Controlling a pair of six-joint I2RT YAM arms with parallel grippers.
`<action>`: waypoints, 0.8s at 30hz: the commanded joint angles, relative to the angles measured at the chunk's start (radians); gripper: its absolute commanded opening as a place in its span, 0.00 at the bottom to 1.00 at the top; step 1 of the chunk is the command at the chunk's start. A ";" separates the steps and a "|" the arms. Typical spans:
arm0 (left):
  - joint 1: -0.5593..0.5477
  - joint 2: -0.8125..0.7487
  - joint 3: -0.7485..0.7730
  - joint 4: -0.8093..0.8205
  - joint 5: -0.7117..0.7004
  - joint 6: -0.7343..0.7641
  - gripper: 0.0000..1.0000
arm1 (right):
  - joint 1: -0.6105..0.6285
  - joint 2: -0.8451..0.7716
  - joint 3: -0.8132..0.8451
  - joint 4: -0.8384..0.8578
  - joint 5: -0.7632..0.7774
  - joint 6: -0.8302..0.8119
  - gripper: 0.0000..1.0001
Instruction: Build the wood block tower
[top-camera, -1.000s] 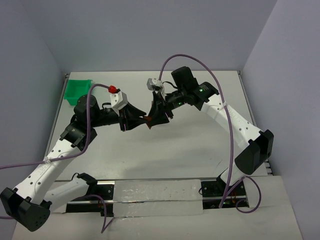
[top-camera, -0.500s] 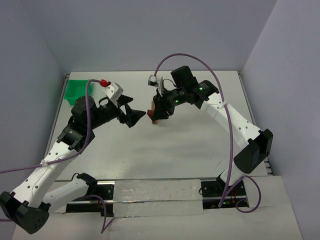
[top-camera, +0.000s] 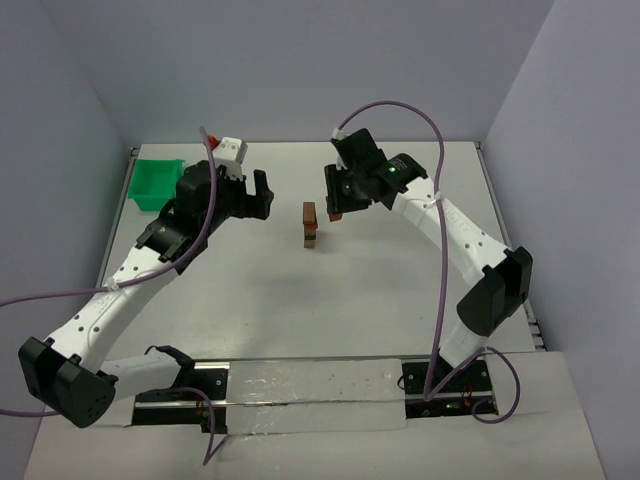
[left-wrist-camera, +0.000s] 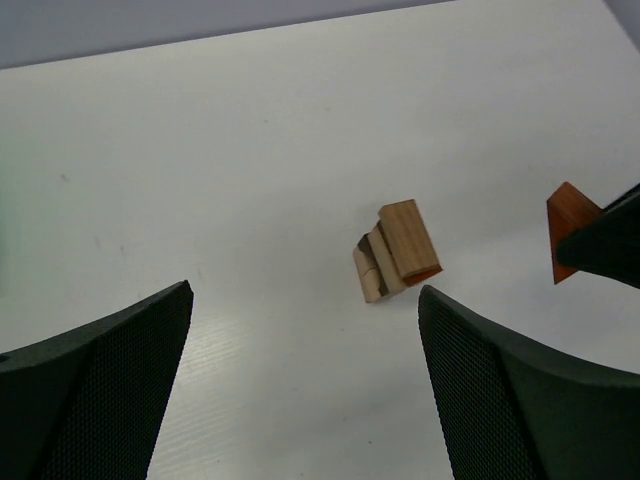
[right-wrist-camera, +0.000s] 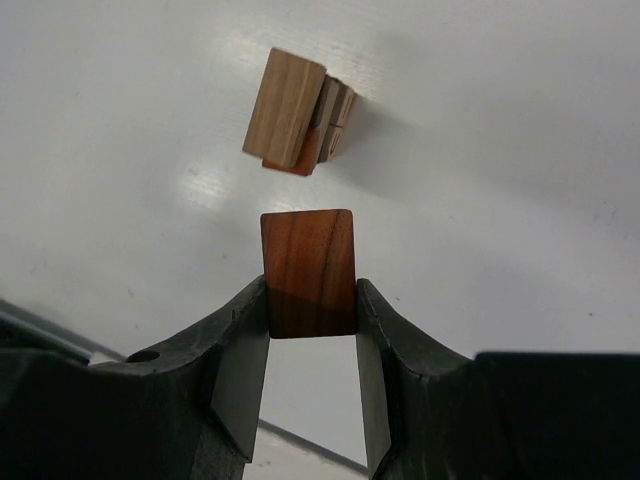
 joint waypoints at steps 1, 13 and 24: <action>0.008 0.024 0.062 -0.048 -0.137 -0.004 0.99 | 0.015 0.063 0.082 -0.008 0.111 0.180 0.00; 0.058 0.021 0.033 -0.088 -0.268 -0.060 0.95 | 0.096 0.162 0.165 -0.016 0.122 0.274 0.00; 0.067 0.010 0.006 -0.126 -0.233 -0.092 0.96 | 0.143 0.257 0.265 -0.020 0.213 0.277 0.00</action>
